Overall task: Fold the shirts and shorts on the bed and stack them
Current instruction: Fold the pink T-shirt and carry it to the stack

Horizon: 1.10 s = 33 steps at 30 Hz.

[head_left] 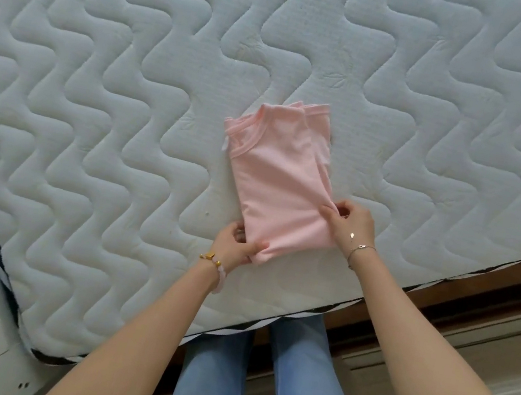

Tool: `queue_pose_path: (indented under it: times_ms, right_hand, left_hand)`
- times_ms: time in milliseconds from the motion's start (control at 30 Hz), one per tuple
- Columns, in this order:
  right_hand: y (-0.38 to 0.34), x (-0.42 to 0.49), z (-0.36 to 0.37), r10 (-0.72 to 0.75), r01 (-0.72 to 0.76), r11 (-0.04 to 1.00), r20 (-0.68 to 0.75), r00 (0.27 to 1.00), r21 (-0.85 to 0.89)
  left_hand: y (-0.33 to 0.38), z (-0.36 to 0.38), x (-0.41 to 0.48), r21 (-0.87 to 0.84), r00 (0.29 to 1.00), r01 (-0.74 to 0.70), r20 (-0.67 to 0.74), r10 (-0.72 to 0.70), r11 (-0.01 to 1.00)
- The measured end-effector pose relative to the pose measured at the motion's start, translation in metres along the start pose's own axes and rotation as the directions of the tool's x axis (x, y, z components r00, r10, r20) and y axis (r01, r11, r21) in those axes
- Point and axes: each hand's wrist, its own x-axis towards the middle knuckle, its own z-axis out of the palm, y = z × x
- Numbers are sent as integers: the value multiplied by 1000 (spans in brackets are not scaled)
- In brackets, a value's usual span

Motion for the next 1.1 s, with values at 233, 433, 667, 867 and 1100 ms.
queue_pose_path:
  times_ms: [233,433,667,867,1100]
  right_hand:
    - [-1,7,-7,-1,-5,997,78,997,73]
    - [-48,35,3,-81,58,978,105,991,201]
    - [-82,72,13,-122,125,947,-28,992,296]
    - [-66,77,6,-55,60,975,-30,998,216]
    - [-16,17,-11,-78,67,992,101,992,110]
  left_hand:
    - [16,5,12,12,999,-37,-30,37,999]
    - [74,-4,41,-150,980,-156,-144,135,976]
    - [101,-11,70,-226,972,-163,-203,117,960]
    - [104,-4,69,-154,942,-210,-297,158,966]
    - [44,-2,30,-217,985,-104,-158,70,971]
